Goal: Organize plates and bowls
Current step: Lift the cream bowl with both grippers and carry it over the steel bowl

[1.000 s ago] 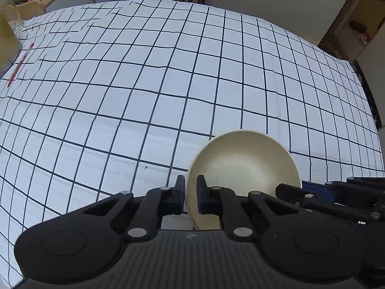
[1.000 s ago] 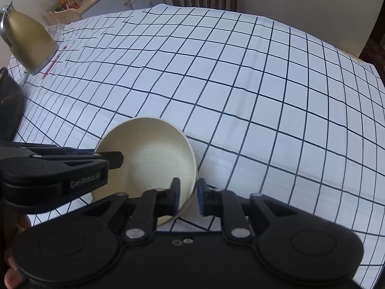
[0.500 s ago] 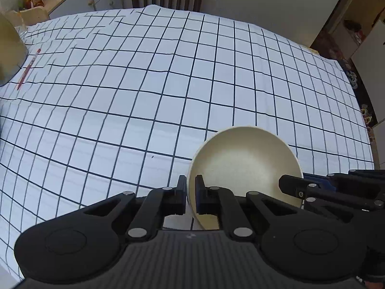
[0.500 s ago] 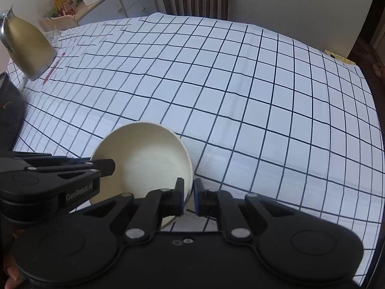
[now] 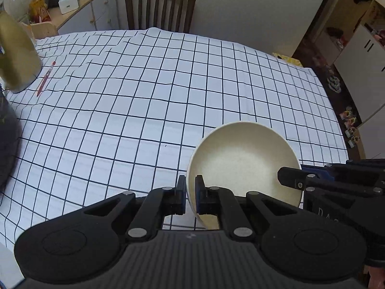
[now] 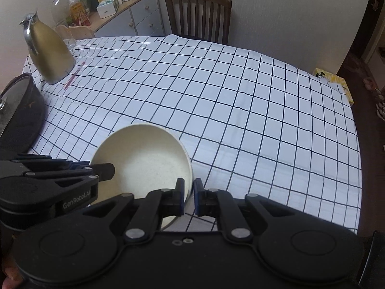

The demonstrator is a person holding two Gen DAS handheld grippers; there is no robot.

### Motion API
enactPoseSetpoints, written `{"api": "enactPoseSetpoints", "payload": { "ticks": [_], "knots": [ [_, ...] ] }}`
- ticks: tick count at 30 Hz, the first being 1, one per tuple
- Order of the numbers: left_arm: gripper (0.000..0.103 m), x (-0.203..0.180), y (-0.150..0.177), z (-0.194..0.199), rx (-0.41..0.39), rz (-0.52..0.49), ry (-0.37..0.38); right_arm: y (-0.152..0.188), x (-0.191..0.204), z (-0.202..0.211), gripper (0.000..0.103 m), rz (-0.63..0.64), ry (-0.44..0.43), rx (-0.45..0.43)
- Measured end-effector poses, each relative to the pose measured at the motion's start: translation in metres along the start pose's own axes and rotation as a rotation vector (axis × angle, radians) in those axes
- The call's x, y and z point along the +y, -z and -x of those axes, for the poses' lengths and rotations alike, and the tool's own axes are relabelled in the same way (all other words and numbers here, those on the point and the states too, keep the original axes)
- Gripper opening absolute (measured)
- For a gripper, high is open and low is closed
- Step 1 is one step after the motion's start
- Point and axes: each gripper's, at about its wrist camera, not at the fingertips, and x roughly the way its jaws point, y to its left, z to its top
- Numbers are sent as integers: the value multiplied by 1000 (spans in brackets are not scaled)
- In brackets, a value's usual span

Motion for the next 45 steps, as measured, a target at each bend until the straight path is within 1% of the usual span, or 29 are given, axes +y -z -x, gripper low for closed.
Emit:
{"api": "enactPoseSetpoints", "payload": {
  "ticks": [5,11,15,23,33,38,45],
  "knots": [
    [7,11,16,24,-12,-12,3,13,23,22,8,14,16,-16],
    [7,28,39,48,-3,-22,19,30,48,42,8,17,23,-30],
    [7,37,54,61,-11,-44,13,43,66,53,7,23,28,-38],
    [7,58,85,77,2,-64,8,68,97,64,7,35,27,-28],
    [7,76,120,75,39,-78,-3,94,122,58,7,34,16,12],
    [7,81,135,67,66,-83,-15,106,127,50,7,29,7,47],
    [7,80,150,50,112,-114,-35,122,132,37,8,25,1,95]
  ]
}}
